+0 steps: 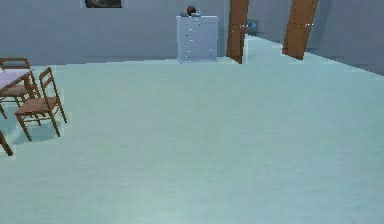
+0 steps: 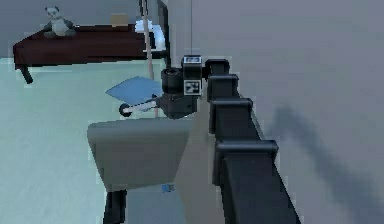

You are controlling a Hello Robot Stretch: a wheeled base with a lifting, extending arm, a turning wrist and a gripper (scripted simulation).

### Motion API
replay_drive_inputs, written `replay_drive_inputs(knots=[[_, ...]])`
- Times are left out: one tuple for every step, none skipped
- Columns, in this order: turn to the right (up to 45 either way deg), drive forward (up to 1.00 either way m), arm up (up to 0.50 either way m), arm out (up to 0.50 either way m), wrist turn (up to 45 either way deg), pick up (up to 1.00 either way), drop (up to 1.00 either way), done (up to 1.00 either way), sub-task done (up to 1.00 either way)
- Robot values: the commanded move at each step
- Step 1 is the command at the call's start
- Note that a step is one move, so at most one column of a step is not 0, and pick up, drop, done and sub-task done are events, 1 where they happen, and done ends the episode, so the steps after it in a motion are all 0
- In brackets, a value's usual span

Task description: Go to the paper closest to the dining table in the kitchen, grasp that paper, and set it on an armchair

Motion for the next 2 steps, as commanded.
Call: replay_drive_inputs(knots=[[0.0,0.0,-0.38,0.0,0.0,0.0,0.0,0.0,0.0],[0.0,0.0,-0.5,0.0,0.0,0.0,0.0,0.0,0.0]])
